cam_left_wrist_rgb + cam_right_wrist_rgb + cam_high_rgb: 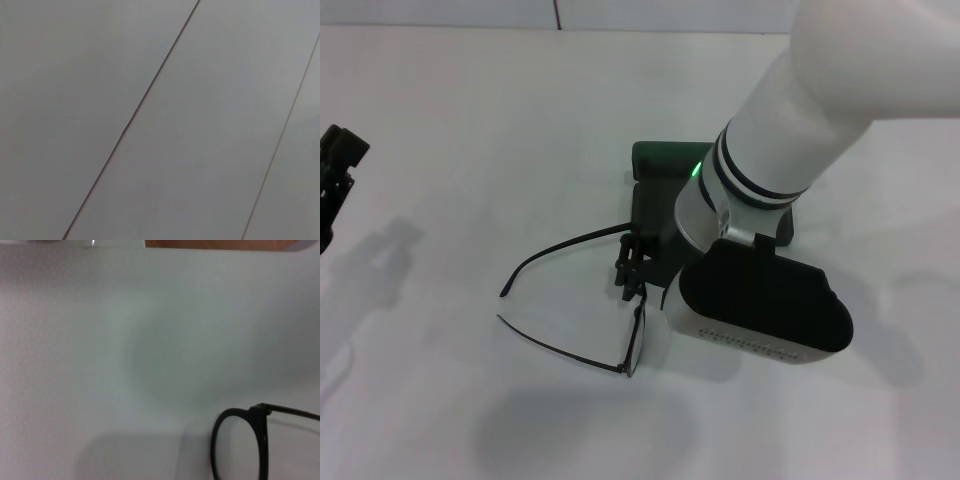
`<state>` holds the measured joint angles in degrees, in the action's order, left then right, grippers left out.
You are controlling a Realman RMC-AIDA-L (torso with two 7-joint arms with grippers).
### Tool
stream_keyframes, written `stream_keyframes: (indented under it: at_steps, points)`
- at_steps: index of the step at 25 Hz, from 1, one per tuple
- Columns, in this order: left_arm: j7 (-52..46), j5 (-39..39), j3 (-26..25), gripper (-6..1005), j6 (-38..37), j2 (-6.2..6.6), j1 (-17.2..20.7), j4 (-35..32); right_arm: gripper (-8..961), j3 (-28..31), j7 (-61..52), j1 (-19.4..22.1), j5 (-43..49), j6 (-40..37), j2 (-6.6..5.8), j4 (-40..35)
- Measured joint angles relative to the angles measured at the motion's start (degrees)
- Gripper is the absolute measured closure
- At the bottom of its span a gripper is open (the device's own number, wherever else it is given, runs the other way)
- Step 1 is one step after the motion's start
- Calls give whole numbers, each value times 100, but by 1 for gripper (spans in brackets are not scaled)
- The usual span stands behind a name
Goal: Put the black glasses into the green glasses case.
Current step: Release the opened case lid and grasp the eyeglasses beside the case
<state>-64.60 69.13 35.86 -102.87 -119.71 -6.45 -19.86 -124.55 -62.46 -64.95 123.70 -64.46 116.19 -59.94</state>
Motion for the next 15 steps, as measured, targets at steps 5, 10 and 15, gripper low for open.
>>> stream_keyframes:
  at_steps: [5,10,15]
  points:
    - [37,10,11,771,-65,0,23,21,613,-38,52,0,-60,106,0,46]
    - [145,13,10,771,-76,0,29,104,631,-45,123,0,-133,155,0,75]
    - [195,13,8,772,-76,1,15,159,650,-87,200,-32,-249,228,0,214]
